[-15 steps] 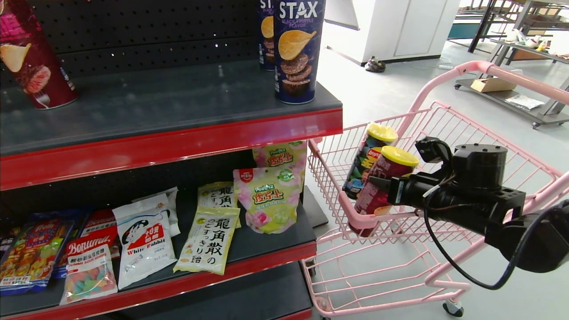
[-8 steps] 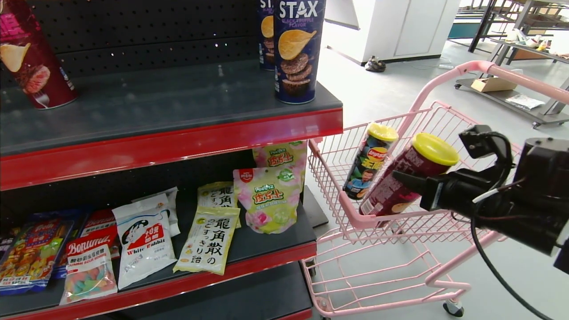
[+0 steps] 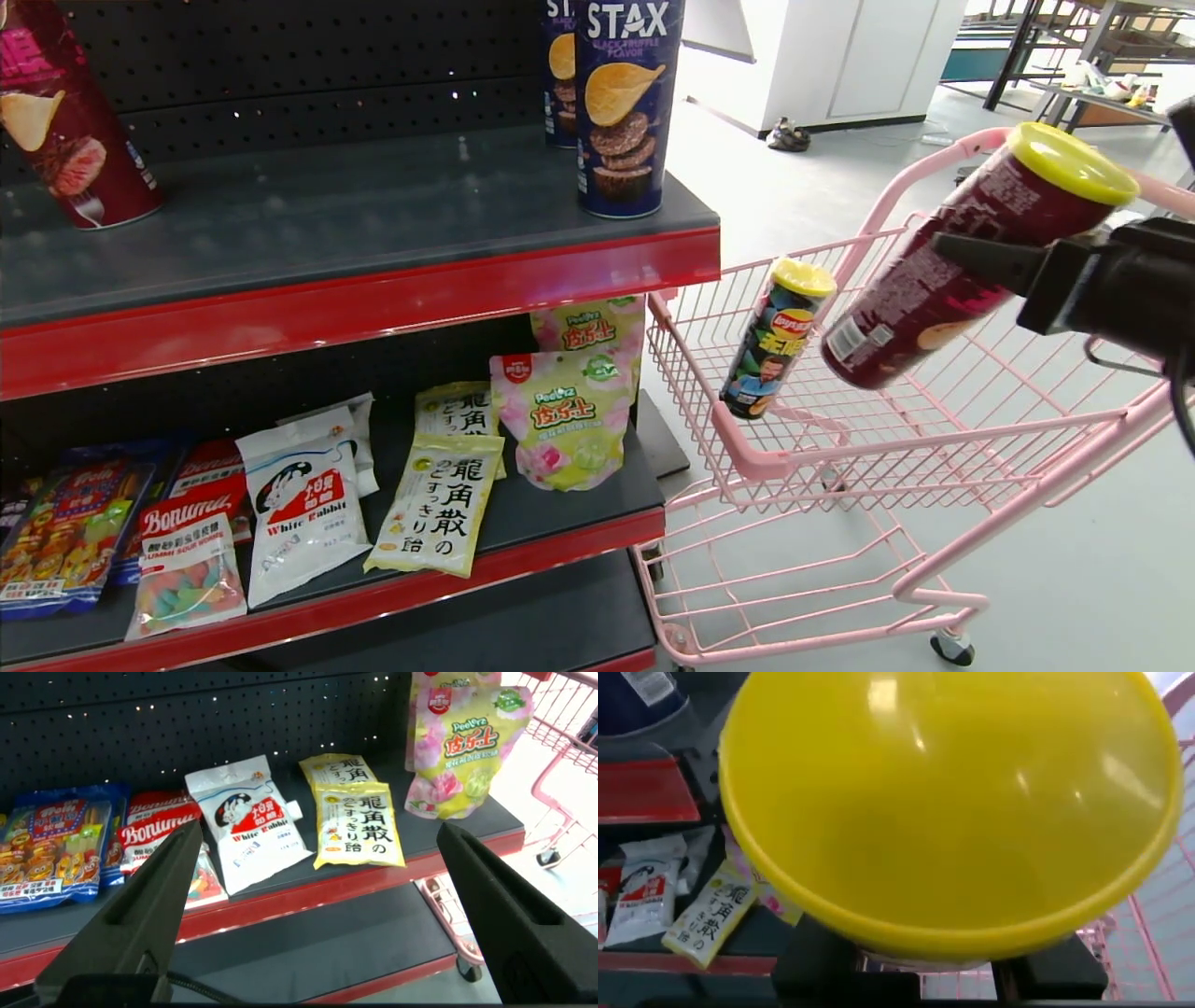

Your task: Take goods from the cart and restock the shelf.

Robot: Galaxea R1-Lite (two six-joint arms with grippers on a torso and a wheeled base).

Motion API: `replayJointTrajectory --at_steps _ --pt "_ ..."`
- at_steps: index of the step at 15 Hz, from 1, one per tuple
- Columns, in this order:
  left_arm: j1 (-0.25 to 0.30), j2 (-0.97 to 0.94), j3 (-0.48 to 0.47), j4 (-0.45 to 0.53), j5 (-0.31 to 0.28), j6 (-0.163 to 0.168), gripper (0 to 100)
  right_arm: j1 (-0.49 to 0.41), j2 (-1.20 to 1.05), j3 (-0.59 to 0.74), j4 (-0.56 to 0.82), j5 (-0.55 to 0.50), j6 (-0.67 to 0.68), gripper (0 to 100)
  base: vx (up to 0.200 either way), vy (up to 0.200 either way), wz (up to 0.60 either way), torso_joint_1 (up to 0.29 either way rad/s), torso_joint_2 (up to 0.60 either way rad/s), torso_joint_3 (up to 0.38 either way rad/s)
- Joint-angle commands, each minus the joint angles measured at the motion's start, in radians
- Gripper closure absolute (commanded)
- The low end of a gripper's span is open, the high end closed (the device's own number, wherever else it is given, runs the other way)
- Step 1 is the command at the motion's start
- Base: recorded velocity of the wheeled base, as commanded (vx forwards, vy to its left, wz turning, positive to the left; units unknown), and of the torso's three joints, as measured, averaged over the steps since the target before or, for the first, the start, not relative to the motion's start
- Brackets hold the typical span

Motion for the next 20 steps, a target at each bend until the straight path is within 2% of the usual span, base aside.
replayJointTrajectory --at_steps 1,3,4,7,9,15,20 --pt "0.000 0.001 0.000 0.000 0.000 0.000 0 -0.016 -0.299 -0.072 0.361 -0.139 -0.048 100 0.000 0.000 0.00 0.000 0.00 0.000" --pt "0.000 0.001 0.000 0.000 -0.002 0.000 0 -0.022 -0.537 -0.008 0.687 -0.178 -0.093 100 0.000 0.000 0.00 0.000 0.00 0.000" --pt "0.000 0.001 0.000 0.000 -0.003 0.000 0 -0.032 -0.628 0.032 0.759 -0.188 -0.093 100 0.000 0.000 0.00 0.000 0.00 0.000" --pt "0.000 0.001 0.000 0.000 -0.005 -0.002 0 -0.112 -0.828 0.187 0.799 -0.224 -0.134 100 0.000 0.000 0.00 0.000 0.00 0.000" --pt "0.000 0.001 0.000 0.000 -0.007 -0.002 0 -0.132 -0.873 0.241 0.810 -0.231 -0.151 100 0.000 0.000 0.00 0.000 0.00 0.000" --pt "0.000 0.001 0.000 0.000 -0.007 -0.002 0 -0.132 -0.881 0.250 0.810 -0.251 -0.175 100 0.000 0.000 0.00 0.000 -0.01 -0.008" --pt "0.000 0.001 0.000 0.000 -0.007 -0.002 0 -0.132 -0.882 0.250 0.804 -0.251 -0.188 100 0.000 0.000 0.00 0.072 -0.37 -0.296"
